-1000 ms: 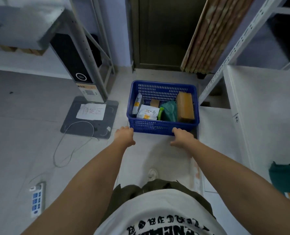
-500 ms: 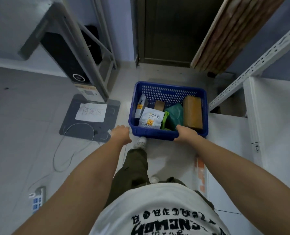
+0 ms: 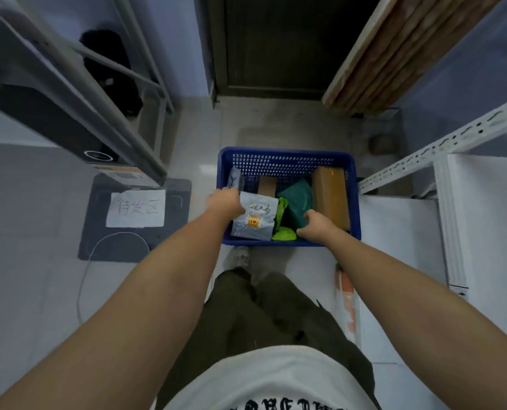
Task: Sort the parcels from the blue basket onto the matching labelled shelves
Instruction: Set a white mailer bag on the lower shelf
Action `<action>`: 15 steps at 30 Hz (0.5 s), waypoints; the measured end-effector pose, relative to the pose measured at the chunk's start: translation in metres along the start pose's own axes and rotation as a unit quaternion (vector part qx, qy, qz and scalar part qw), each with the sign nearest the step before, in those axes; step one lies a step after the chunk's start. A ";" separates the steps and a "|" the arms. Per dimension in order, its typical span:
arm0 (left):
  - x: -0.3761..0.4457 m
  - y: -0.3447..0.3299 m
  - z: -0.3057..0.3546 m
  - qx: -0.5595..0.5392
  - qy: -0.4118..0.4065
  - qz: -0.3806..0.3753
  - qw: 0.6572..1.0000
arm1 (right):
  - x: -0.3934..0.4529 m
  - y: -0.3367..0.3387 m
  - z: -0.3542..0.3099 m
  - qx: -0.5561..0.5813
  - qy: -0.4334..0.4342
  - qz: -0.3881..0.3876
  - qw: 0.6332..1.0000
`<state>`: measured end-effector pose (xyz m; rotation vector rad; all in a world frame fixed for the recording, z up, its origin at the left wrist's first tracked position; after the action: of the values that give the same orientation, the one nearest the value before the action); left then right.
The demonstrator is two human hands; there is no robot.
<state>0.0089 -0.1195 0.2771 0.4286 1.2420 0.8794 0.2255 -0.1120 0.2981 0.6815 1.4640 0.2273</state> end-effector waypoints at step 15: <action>0.149 -0.104 -0.049 -0.329 0.171 -0.062 0.927 | 0.178 -0.040 -0.028 0.197 -0.103 -0.096 0.970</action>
<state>0.0084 -0.0765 0.0933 -0.3532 1.1828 1.2289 0.2102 -0.0403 0.1291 0.8472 1.3746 -0.2850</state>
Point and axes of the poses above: each hand's wrist, its own x-axis towards the middle knuckle, its own y-axis out of the back of the hand, z = x × y, the point moved 3 cm from there along x, towards the middle knuckle, and after that the axes turned 11 degrees about -y, right-handed, at the moved point
